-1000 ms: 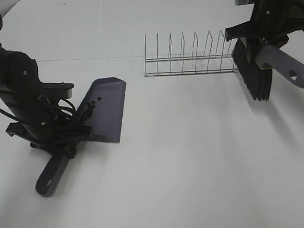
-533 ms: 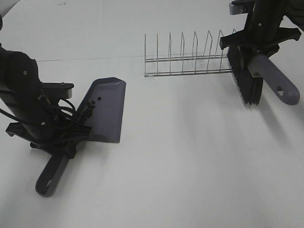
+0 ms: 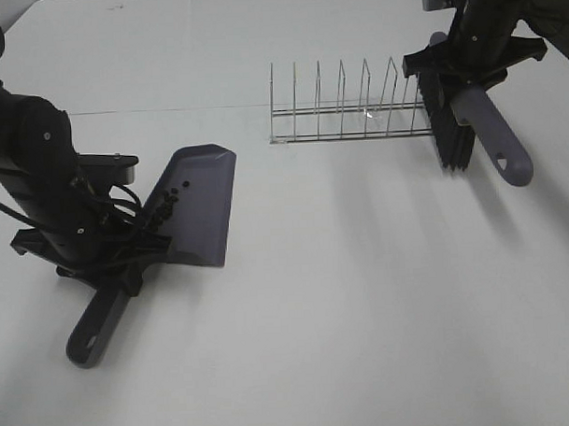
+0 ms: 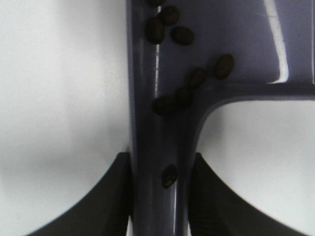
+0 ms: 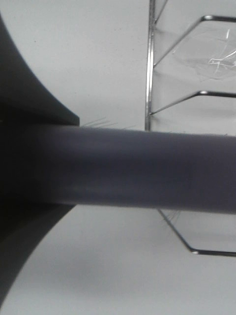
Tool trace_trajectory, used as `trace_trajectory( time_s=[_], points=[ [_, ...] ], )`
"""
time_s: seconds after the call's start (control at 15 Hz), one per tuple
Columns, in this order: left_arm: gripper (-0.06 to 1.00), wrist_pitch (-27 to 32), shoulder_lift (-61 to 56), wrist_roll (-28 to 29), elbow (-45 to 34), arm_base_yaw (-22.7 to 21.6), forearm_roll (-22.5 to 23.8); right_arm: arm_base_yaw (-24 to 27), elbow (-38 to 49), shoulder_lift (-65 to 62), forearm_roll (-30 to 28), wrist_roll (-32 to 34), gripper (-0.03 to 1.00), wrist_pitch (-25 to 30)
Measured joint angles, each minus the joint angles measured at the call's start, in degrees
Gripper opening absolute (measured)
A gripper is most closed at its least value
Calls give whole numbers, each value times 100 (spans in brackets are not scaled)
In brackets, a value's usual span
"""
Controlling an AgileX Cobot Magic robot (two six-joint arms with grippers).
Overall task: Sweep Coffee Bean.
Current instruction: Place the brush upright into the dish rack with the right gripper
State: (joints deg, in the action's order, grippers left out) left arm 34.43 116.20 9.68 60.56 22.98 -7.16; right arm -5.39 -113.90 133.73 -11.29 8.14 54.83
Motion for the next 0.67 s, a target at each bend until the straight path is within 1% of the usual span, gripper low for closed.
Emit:
trace_trajectory(
  time_s=[0.2, 0.33, 0.47, 0.67],
  points=[
    [27, 0, 0, 0, 0, 0, 0, 6, -682, 424, -6, -69, 27, 258],
    [27, 0, 0, 0, 0, 0, 0, 17, -997, 647, -23, -80, 27, 309],
    [27, 0, 0, 0, 0, 0, 0, 29, -1163, 762, -34, -109, 27, 286],
    [27, 0, 0, 0, 0, 0, 0, 29, -1175, 791, -40, -115, 27, 252]
  ],
)
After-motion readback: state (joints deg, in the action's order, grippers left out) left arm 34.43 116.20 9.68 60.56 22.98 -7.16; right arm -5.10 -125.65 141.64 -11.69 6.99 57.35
